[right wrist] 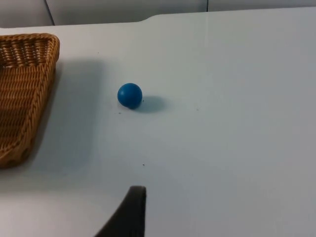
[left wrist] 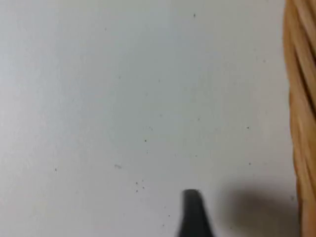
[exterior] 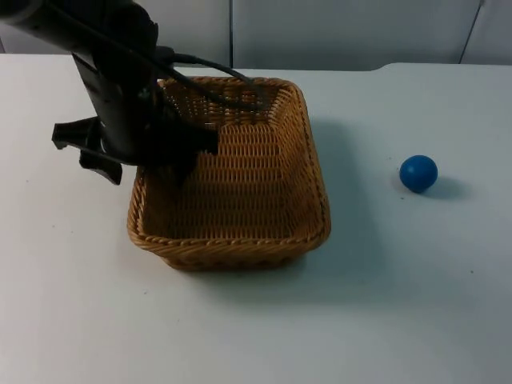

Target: Pick up the basket with the left hand and place the ball into the basket with the right hand.

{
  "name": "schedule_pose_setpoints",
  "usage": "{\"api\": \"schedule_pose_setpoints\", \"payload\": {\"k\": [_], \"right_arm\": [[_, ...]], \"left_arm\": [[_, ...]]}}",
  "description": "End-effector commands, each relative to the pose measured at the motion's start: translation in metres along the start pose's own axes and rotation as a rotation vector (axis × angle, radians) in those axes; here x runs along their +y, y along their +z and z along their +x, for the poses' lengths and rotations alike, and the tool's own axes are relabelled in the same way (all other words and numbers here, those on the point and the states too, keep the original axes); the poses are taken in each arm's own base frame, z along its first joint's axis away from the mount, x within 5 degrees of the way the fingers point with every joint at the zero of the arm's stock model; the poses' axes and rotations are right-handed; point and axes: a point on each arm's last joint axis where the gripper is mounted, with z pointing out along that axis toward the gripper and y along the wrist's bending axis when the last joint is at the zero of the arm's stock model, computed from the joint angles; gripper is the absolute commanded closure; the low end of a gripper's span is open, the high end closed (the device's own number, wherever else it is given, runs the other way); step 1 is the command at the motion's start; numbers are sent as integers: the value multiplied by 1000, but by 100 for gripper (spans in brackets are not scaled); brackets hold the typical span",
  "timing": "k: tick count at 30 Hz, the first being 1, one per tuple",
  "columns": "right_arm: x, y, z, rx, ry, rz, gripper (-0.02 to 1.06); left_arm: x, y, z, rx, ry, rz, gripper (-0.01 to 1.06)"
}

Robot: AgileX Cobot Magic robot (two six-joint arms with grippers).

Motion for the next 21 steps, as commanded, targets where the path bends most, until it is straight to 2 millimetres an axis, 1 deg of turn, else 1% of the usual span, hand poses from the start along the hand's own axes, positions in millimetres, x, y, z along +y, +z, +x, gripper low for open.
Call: {"api": "schedule_pose_setpoints", "payload": {"k": [1, 2, 3, 4, 7, 10, 11, 15, 16, 19, 20, 21], "right_arm": [[-1, 1, 1, -3, -4, 7, 0], [-1, 1, 1, -3, -4, 7, 0], [-1, 1, 1, -3, -4, 7, 0], [-1, 1, 1, -3, -4, 7, 0], [-1, 1, 1, -3, -4, 7, 0], [-1, 1, 1, -3, -4, 7, 0], [-1, 1, 1, -3, -4, 7, 0], [-1, 1, 1, -3, -4, 7, 0], [-1, 1, 1, -3, -4, 7, 0], [-1, 1, 1, -3, -4, 7, 0], [-1, 1, 1, -3, -4, 7, 0], [-1, 1, 1, -3, -4, 7, 0]], "left_arm": [[-2, -1, 1, 7, 13, -8, 62], [-1, -1, 1, 11, 7, -12, 78], [-1, -1, 2, 18, -9, -18, 100], [-1, -1, 2, 23, -14, -22, 105], [-1, -2, 3, 38, -11, -21, 105], [-1, -15, -1, 21, -28, -3, 105], [-1, -15, -1, 21, -28, -3, 105], [-4, -42, -10, -24, -48, 59, 105], [-4, -42, -10, -24, -48, 59, 105], [-3, -62, -15, -30, -36, 139, 105], [-3, -62, -15, -30, -36, 139, 105], [-4, -66, -15, -26, -36, 164, 105]]}}
